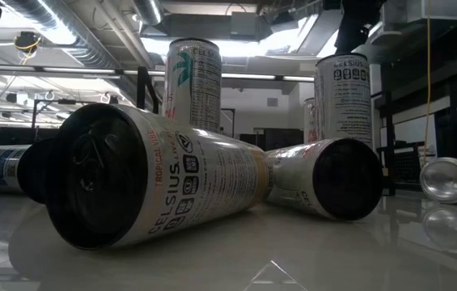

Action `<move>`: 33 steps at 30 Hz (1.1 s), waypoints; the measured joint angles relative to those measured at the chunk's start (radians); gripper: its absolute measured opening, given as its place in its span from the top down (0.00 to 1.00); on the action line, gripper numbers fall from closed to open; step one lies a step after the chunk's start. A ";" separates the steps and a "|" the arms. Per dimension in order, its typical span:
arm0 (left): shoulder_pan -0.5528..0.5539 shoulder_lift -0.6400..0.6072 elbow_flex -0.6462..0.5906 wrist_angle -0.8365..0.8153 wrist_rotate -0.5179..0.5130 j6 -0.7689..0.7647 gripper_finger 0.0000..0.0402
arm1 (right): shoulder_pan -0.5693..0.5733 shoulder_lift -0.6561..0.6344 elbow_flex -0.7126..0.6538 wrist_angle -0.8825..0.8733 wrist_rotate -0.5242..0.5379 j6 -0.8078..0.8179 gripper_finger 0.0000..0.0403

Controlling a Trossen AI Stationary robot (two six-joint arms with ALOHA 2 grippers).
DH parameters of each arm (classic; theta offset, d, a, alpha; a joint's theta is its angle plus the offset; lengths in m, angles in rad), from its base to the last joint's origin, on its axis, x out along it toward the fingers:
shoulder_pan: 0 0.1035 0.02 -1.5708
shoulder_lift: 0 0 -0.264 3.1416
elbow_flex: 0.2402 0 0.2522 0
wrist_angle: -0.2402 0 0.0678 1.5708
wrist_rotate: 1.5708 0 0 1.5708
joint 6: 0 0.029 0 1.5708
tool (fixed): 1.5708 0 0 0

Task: Place canned beverage on shelf
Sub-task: Put the white-pink soda can on the shelf

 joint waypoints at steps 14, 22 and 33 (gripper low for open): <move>-0.021 0.004 0.000 0.000 -0.047 -0.002 0.34 | 0.000 0.000 0.000 0.000 0.000 0.000 0.25; -0.021 0.005 0.000 0.006 -0.044 -0.003 0.34 | 0.000 0.000 0.000 -0.001 0.000 0.000 0.25; -0.021 0.005 0.000 0.013 -0.012 -0.028 0.34 | 0.000 0.000 0.000 -0.001 0.000 0.000 0.25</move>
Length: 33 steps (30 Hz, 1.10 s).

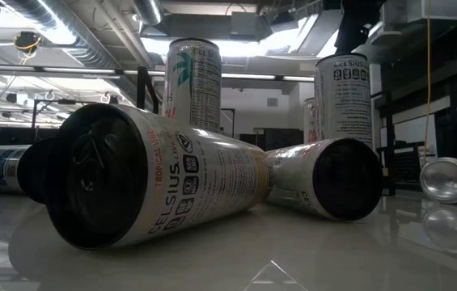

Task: Place canned beverage on shelf
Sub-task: Put the white-pink soda can on the shelf

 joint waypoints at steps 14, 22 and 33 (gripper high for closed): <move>0.000 0.000 0.000 0.018 -0.009 0.003 0.34 | 0.000 0.000 0.000 0.000 0.000 0.000 0.25; 0.000 0.000 0.000 0.032 -0.011 0.003 0.34 | 0.000 0.000 0.000 0.000 0.000 0.000 0.25; 0.000 0.000 0.000 0.033 -0.020 0.003 0.34 | 0.000 0.000 0.000 0.000 0.000 0.000 0.25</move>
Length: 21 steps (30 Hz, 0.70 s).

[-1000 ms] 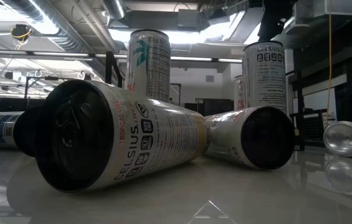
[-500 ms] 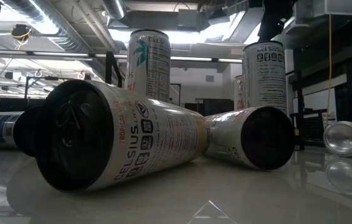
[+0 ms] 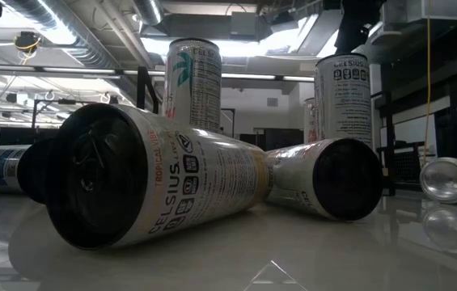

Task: Place canned beverage on shelf
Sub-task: Put the white-pink soda can on the shelf

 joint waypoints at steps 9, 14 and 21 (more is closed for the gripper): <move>0.000 0.000 0.000 0.000 -0.010 0.000 0.34 | 0.000 0.000 0.000 0.000 0.000 0.000 0.25; 0.000 0.000 0.000 0.000 -0.016 0.000 0.34 | 0.000 0.000 0.000 0.000 0.000 0.000 0.25; -0.012 0.022 0.000 0.001 -0.015 0.000 0.34 | 0.000 0.000 0.000 -0.003 0.000 0.000 0.25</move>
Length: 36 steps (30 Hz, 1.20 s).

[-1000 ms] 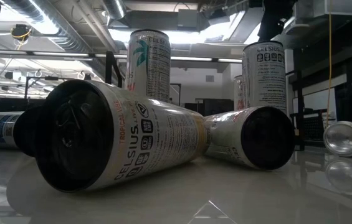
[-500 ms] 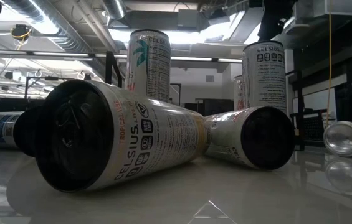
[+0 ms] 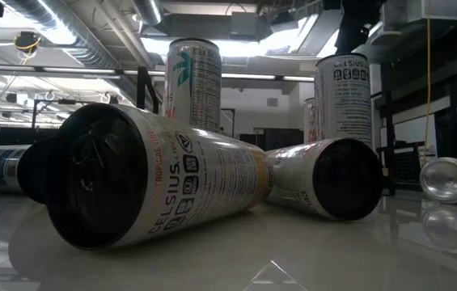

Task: Place canned beverage on shelf
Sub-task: Put the white-pink soda can on the shelf

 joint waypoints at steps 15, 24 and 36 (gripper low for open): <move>-0.064 0.061 0.000 -0.004 -0.001 -0.028 0.34 | 0.000 0.000 0.000 -0.003 0.000 0.000 0.25; -0.064 0.063 0.000 -0.038 0.021 -0.074 0.34 | 0.000 0.000 0.000 -0.003 0.000 0.000 0.25; -0.064 0.063 0.000 -0.047 0.007 -0.108 0.34 | 0.000 0.000 0.000 -0.003 0.000 0.000 0.25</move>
